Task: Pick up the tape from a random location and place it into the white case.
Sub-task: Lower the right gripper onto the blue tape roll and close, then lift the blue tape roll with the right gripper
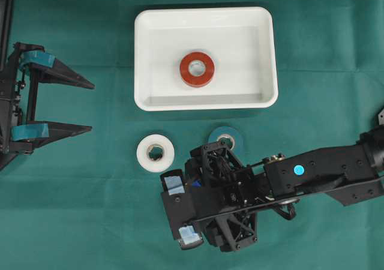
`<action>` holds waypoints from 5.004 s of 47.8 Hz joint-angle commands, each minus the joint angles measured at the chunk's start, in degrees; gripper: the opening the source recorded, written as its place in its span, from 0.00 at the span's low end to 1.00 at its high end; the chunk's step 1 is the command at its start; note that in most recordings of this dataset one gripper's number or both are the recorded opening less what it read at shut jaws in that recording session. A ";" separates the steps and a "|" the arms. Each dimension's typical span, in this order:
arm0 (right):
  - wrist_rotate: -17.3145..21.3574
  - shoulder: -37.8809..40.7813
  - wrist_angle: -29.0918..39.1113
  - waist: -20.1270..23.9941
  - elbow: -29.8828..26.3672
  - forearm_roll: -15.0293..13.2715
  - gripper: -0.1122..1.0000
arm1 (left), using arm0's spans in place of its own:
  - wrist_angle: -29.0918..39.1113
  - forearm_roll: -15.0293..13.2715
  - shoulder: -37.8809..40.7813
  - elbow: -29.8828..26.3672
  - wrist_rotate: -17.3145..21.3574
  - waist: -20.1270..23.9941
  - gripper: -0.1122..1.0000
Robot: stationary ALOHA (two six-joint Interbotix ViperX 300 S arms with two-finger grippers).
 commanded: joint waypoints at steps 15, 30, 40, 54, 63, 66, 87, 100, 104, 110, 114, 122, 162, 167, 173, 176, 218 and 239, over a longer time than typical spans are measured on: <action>0.09 -0.88 -0.18 0.18 -1.41 0.09 0.93 | -0.26 -0.18 0.18 -0.88 -0.09 -0.18 0.96; 0.09 -0.88 -0.26 0.35 -1.41 0.09 0.93 | -0.18 -0.18 0.18 -0.88 -0.09 -0.18 0.96; 0.09 -0.70 -0.26 0.35 -1.23 0.09 0.93 | -0.26 -0.18 0.18 -0.88 -0.09 -0.18 0.96; 0.18 0.44 -0.44 0.44 -1.14 0.09 0.93 | -0.18 -0.18 0.26 -0.79 -0.09 -0.18 0.96; 1.49 2.29 -1.49 0.53 -0.62 0.09 0.93 | -0.09 -0.18 0.18 -0.79 -0.09 -0.18 0.96; 2.02 3.25 -2.02 0.79 -0.09 0.09 0.93 | -0.09 -0.18 0.26 -0.88 -0.09 -0.18 0.96; 4.31 8.17 -8.96 1.49 2.55 0.09 0.93 | -0.09 -0.09 0.26 -0.79 -0.09 -0.18 0.96; 4.31 11.25 -12.74 1.41 2.90 -0.09 0.93 | -0.09 -0.18 0.26 -0.79 -0.09 -0.18 0.96; 4.39 12.39 -13.80 1.32 2.90 -0.09 0.93 | -0.09 -0.18 0.18 -0.79 -0.09 -0.18 0.96; 4.48 13.80 -14.50 1.14 2.90 -0.09 0.93 | -0.09 -0.18 0.26 -0.79 -0.09 -0.18 0.96; 4.48 14.33 -14.94 1.14 2.90 -0.09 0.93 | -0.09 -0.18 0.18 -0.79 -0.09 -0.09 0.96; 4.48 15.21 -15.73 1.05 2.90 -0.09 0.93 | -0.09 -0.18 0.26 -0.79 -0.09 -0.18 0.96; 4.39 15.29 -15.73 0.79 2.90 -0.18 0.69 | 0.09 -0.18 0.18 -0.79 -0.09 -0.18 0.96; 4.48 15.29 -15.73 0.62 2.81 -0.18 0.47 | 0.00 -0.18 0.26 -0.70 -0.09 -0.18 0.96; 4.39 15.29 -15.73 0.62 2.72 -0.18 0.42 | 0.09 -0.18 0.18 -0.70 -0.09 -0.18 0.96; 4.39 15.29 -15.73 0.62 2.72 -0.18 0.42 | 0.00 -0.18 0.26 -0.79 -0.09 -0.18 0.96; 4.31 1.49 -3.43 0.62 0.44 -0.26 0.38 | 0.09 -0.18 0.18 -0.70 -0.09 -0.18 0.96; 4.39 -7.65 2.64 0.62 -0.09 -0.88 0.38 | 0.18 -0.18 0.26 -0.53 -0.09 -0.09 0.96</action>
